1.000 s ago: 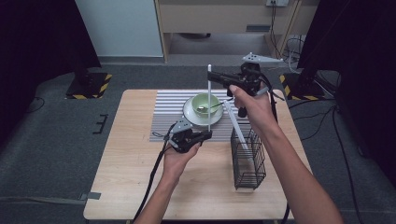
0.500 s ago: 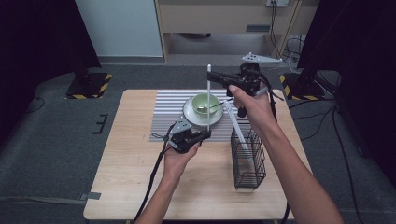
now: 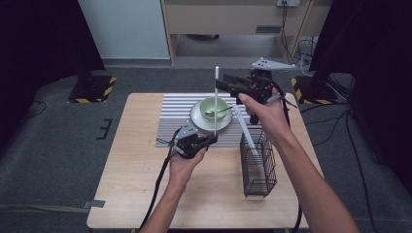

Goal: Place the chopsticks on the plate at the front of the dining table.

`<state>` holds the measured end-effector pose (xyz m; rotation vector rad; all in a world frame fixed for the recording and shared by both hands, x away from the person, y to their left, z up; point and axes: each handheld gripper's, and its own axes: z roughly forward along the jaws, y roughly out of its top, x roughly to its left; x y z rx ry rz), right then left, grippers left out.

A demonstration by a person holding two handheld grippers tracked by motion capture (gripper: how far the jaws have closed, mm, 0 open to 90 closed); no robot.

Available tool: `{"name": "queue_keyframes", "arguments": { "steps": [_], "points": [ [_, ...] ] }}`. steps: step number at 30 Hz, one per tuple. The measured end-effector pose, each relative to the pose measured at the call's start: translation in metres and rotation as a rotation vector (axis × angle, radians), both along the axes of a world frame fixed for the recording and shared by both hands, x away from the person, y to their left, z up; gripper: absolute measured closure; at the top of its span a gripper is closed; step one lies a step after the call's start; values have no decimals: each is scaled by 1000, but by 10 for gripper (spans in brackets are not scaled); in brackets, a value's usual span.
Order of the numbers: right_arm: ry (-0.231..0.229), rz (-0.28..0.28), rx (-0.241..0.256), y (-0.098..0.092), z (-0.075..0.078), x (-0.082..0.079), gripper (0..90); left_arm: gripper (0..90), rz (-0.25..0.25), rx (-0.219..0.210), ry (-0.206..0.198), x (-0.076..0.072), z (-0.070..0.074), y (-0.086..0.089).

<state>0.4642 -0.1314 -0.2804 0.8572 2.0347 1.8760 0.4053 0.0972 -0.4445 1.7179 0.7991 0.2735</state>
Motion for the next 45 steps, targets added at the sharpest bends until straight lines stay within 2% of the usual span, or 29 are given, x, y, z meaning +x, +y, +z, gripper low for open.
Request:
{"name": "queue_keyframes", "arguments": {
  "steps": [3,9,15,18,24,28,30,31,33,40,45],
  "points": [
    [0,-33,-11,-8,-9,-2,402,868,13,-7,0,1,-1,3],
    [6,-93,-45,-27,-22,1,301,868,38,2,1,2,-2,9],
    [6,-194,-105,-50,-32,4,205,868,68,10,-2,4,-2,20],
    [19,-250,-131,-67,-42,8,172,868,81,9,-6,3,-1,24],
    [65,-337,-133,-102,-63,15,135,868,102,10,-9,5,0,30],
    [86,-372,-144,-123,-77,15,103,868,114,22,-9,6,0,33],
    [97,-390,-145,-135,-86,15,98,868,120,26,-9,7,0,35],
    [108,-415,-150,-146,-95,15,97,868,125,28,-10,7,0,36],
    [114,-423,-155,-150,-99,14,96,868,134,29,-7,9,0,37],
    [157,-488,-190,-182,-133,10,97,868,152,41,1,12,-1,36],
    [188,-524,-196,-193,-152,8,101,868,167,50,-1,13,-1,33]
  ]
}}
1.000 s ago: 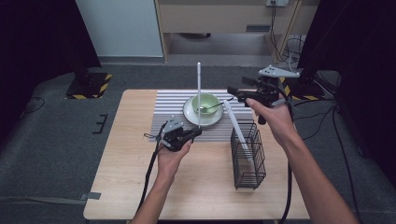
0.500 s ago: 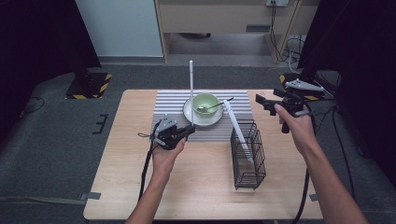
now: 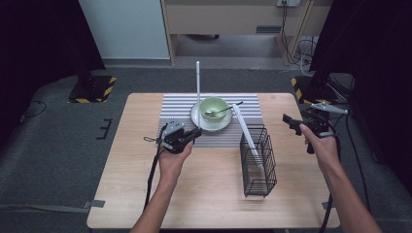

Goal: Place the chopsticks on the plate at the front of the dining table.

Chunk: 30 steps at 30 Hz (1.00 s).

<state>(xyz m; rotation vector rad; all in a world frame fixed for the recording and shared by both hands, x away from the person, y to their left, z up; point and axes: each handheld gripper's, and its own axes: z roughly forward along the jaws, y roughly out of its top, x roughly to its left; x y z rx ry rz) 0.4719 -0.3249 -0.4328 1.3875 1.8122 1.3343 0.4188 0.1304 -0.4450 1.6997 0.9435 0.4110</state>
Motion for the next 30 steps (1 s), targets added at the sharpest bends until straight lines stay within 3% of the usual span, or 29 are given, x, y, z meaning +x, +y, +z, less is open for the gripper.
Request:
{"name": "queue_keyframes", "arguments": {
  "steps": [5,14,22,30],
  "points": [
    [19,-24,-26,-3,-20,-3,98,868,28,8,0,1,2,-2],
    [115,-61,-62,0,-58,-8,95,867,55,22,2,3,9,-9],
    [189,-66,-167,11,-90,-14,84,867,81,14,1,6,13,-14],
    [225,-99,-185,13,-102,-15,84,867,121,15,3,9,14,-15]
  ]
}}
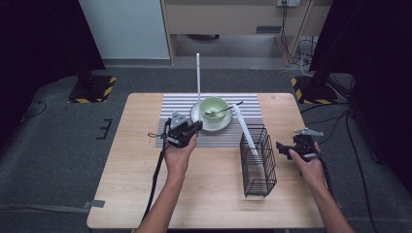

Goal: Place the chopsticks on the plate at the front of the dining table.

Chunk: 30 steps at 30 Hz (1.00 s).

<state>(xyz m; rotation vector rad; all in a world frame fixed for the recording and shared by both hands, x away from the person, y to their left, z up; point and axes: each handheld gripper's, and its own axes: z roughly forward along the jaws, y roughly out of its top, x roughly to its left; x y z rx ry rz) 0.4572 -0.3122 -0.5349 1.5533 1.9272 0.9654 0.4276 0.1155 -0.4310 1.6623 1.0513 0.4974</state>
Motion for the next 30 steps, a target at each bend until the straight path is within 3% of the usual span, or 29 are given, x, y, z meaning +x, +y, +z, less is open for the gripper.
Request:
{"name": "queue_keyframes", "arguments": {
  "steps": [9,22,30],
  "points": [
    [27,-16,-2,0,-8,0,83,867,-4,12,21,5,-4,-1],
    [60,-30,-46,11,-19,3,78,867,59,-3,36,14,-8,7],
    [55,-31,-67,14,-20,2,67,867,77,2,41,16,-10,8]
  ]
}}
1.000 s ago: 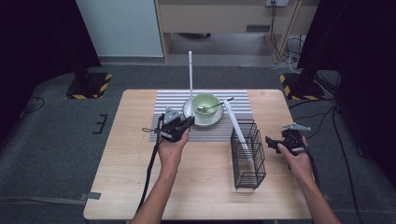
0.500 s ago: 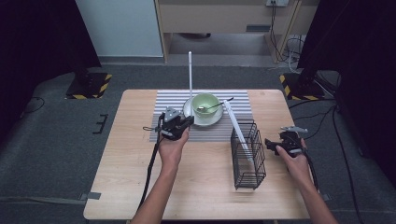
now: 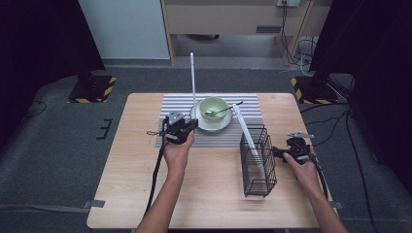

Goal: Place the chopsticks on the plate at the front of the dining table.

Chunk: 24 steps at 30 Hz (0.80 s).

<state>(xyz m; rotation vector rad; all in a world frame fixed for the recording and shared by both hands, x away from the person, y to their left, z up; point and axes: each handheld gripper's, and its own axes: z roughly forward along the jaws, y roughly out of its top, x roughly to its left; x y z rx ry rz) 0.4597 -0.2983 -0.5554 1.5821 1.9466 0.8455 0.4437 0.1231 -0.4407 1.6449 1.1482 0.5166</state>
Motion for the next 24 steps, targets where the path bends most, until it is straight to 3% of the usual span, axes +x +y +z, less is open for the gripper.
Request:
{"name": "queue_keyframes", "arguments": {
  "steps": [14,24],
  "points": [
    [-5,2,1,2,-1,-2,39,867,50,1,8,4,-5,-4],
    [1,-18,1,3,-2,-2,22,867,70,26,42,9,-15,-11]
  ]
}}
